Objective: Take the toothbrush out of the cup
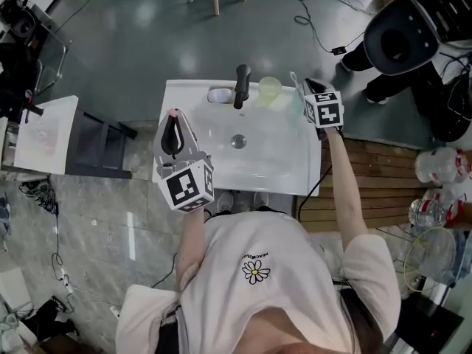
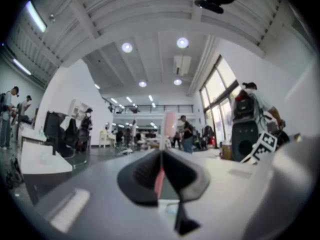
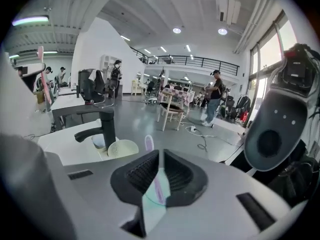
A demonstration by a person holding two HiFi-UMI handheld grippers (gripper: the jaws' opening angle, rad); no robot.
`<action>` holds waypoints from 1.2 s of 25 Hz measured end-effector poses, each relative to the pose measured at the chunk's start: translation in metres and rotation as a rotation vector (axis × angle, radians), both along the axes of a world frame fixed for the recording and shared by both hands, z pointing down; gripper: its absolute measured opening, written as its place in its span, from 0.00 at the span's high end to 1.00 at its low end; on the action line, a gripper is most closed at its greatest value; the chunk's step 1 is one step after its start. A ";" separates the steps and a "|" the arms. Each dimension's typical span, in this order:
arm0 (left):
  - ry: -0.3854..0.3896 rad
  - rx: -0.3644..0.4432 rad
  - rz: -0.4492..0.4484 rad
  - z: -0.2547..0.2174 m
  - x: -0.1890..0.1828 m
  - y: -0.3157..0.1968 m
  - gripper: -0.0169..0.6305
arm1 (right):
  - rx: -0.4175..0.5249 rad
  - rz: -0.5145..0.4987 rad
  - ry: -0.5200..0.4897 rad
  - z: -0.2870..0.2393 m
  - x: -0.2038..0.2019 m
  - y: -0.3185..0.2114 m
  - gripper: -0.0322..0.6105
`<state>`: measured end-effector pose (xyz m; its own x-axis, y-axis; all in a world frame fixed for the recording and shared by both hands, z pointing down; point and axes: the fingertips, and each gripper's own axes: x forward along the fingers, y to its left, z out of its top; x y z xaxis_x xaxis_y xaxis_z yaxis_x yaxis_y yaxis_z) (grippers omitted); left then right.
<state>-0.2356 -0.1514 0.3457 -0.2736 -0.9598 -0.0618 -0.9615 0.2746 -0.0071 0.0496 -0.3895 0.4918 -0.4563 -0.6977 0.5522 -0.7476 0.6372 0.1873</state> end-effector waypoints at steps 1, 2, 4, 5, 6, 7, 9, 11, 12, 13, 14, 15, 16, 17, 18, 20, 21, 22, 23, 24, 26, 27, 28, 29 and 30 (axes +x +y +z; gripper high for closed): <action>0.002 0.000 0.002 0.000 0.000 0.000 0.94 | -0.030 -0.012 0.006 0.009 -0.003 0.001 0.85; 0.002 0.001 0.003 0.000 -0.001 0.000 0.94 | -0.061 -0.022 0.010 0.018 -0.006 0.001 0.72; 0.003 -0.001 -0.002 0.000 -0.004 0.001 0.94 | -0.090 -0.019 0.022 0.031 -0.010 -0.002 0.73; 0.005 -0.004 -0.007 0.002 -0.007 0.002 0.94 | -0.091 -0.009 0.029 0.036 -0.011 -0.005 0.75; 0.008 -0.009 -0.013 0.003 -0.009 0.003 0.94 | -0.089 0.001 0.035 0.039 -0.011 -0.007 0.76; 0.011 -0.013 -0.018 0.005 -0.012 0.004 0.94 | -0.087 0.008 0.038 0.041 -0.012 -0.009 0.78; 0.018 -0.020 -0.030 0.008 -0.017 0.007 0.94 | -0.089 0.004 0.048 0.045 -0.014 -0.010 0.82; 0.021 -0.022 -0.041 0.008 -0.021 0.009 0.94 | -0.094 -0.011 0.065 0.048 -0.017 -0.010 0.82; 0.021 -0.022 -0.047 0.008 -0.023 0.009 0.94 | -0.095 -0.015 0.073 0.049 -0.018 -0.010 0.82; 0.022 -0.024 -0.051 0.009 -0.025 0.010 0.94 | -0.093 -0.014 0.080 0.050 -0.018 -0.011 0.83; 0.024 -0.025 -0.055 0.009 -0.026 0.010 0.94 | -0.089 -0.010 0.084 0.050 -0.018 -0.012 0.89; 0.027 -0.026 -0.058 0.010 -0.027 0.010 0.94 | -0.087 -0.006 0.084 0.050 -0.017 -0.013 0.90; 0.030 -0.027 -0.060 0.011 -0.028 0.010 0.94 | -0.085 -0.002 0.081 0.049 -0.016 -0.013 0.90; 0.034 -0.027 -0.061 0.012 -0.029 0.009 0.94 | -0.082 0.001 0.076 0.048 -0.016 -0.013 0.90; 0.037 -0.027 -0.062 0.013 -0.029 0.009 0.94 | -0.075 0.003 0.074 0.046 -0.014 -0.013 0.90; 0.041 -0.024 -0.061 0.014 -0.028 0.008 0.94 | -0.052 0.006 0.074 0.039 -0.012 -0.012 0.90; 0.041 -0.023 -0.059 0.014 -0.027 0.008 0.94 | -0.037 0.007 0.071 0.033 -0.011 -0.012 0.90; 0.041 -0.022 -0.056 0.013 -0.026 0.007 0.94 | -0.020 0.008 0.062 0.025 -0.010 -0.011 0.90; 0.040 -0.020 -0.051 0.012 -0.025 0.007 0.94 | -0.001 0.009 0.047 0.015 -0.009 -0.010 0.90; 0.039 -0.017 -0.045 0.011 -0.023 0.005 0.94 | 0.021 0.011 0.029 0.004 -0.009 -0.008 0.90; 0.039 -0.007 -0.027 0.009 -0.020 0.000 0.94 | 0.076 0.016 -0.007 -0.023 -0.007 -0.005 0.90; 0.039 -0.002 -0.018 0.007 -0.018 -0.003 0.94 | 0.108 0.017 -0.024 -0.038 -0.007 -0.003 0.90; 0.040 0.003 -0.009 0.006 -0.016 -0.006 0.94 | 0.145 0.017 -0.040 -0.054 -0.006 0.000 0.90; 0.041 0.007 0.000 0.005 -0.014 -0.009 0.94 | 0.186 0.016 -0.055 -0.071 -0.006 0.005 0.90; 0.042 0.012 0.009 0.003 -0.013 -0.011 0.94 | 0.232 0.014 -0.067 -0.089 -0.007 0.010 0.90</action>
<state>-0.2481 -0.1626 0.3487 -0.2680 -0.9614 -0.0620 -0.9632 0.2661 0.0366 0.0430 -0.3792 0.4032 -0.4758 -0.8090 0.3452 -0.7720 0.5722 0.2769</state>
